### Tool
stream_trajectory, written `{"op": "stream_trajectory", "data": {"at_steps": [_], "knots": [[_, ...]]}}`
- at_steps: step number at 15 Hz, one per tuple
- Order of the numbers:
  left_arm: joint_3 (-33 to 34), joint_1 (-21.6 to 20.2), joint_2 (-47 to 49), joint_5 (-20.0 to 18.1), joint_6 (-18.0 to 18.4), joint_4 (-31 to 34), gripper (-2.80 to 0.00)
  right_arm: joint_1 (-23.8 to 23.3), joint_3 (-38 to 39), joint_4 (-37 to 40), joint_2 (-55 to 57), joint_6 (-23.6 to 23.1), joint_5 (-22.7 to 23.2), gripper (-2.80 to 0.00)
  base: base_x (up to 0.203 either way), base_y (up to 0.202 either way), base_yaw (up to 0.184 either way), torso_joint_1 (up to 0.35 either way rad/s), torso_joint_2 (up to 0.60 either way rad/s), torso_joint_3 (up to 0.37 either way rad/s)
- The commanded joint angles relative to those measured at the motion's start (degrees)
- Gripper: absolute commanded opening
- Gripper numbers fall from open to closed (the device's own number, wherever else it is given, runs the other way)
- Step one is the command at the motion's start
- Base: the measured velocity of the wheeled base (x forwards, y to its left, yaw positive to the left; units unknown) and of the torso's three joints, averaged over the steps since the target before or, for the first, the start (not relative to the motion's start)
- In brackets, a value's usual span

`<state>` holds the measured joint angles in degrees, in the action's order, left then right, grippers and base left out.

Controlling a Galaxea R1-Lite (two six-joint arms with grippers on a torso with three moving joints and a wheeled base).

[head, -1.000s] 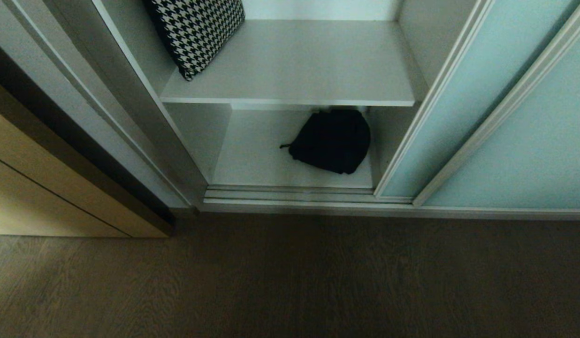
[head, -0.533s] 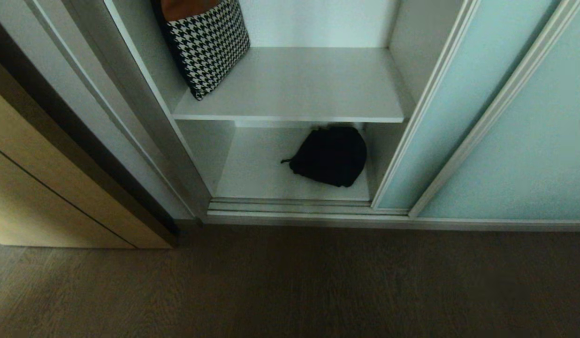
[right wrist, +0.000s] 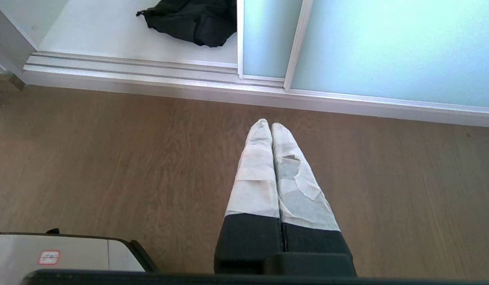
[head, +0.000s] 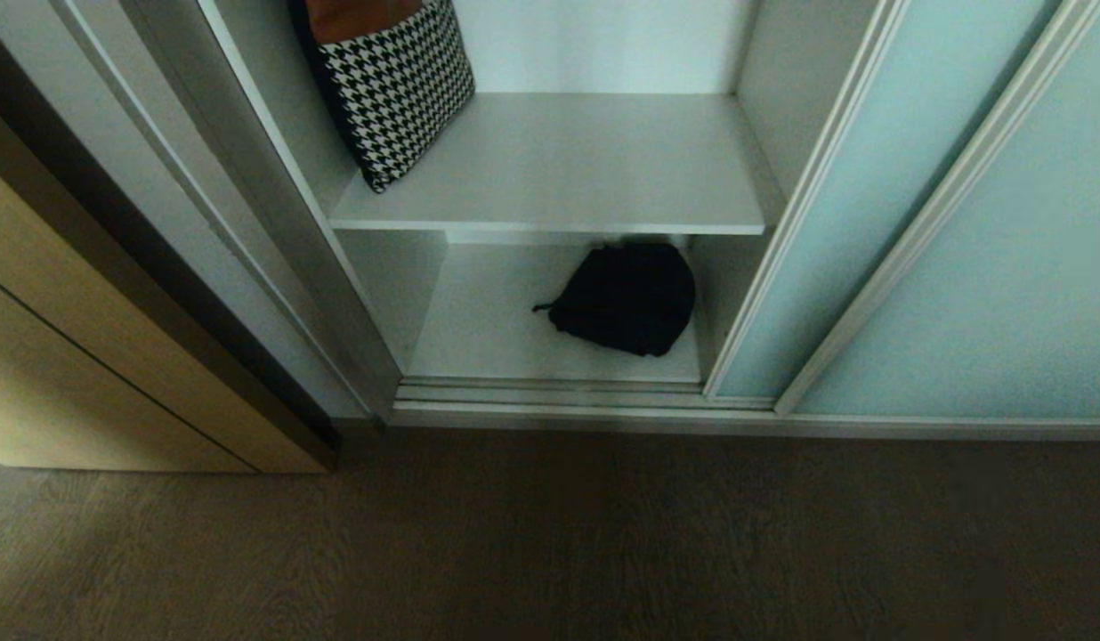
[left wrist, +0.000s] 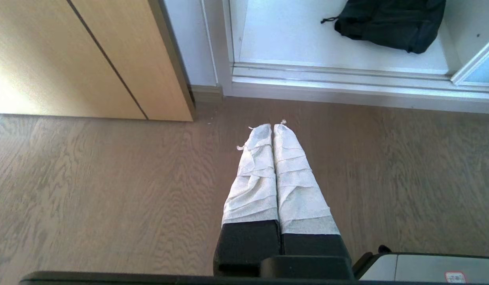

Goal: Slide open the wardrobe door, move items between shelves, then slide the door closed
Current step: Close the door

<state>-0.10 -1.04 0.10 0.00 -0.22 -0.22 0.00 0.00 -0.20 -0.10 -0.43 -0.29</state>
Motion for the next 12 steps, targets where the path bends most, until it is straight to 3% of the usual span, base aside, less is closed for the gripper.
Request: {"op": "stream_trajectory", "data": {"at_steps": [1,3,7,12], "knots": [[0.01,-0.02,0.08,0.0,-0.04,-0.04,-2.8,-0.06,-1.68,-0.11,0.01,-0.25,-0.2,-2.8,0.0,0.0,0.0,0.0,0.0,0.0],[0.01,-0.02,0.1,0.0,-0.04,-0.04,-2.8,-0.03,-9.92,3.88,0.06,0.36,-0.46,-2.8,0.0,0.0,0.0,0.0,0.0,0.0],[0.01,-0.02,0.08,0.0,-0.04,-0.04,-2.8,-0.01,-33.26,20.56,3.18,1.59,-0.97,-2.8,0.0,0.0,0.0,0.0,0.0,0.0],[0.01,-0.02,0.08,0.0,-0.04,-0.04,-2.8,3.62,-53.49,20.34,22.21,9.85,-9.41,-2.8,0.0,0.0,0.0,0.0,0.0,0.0]]}}
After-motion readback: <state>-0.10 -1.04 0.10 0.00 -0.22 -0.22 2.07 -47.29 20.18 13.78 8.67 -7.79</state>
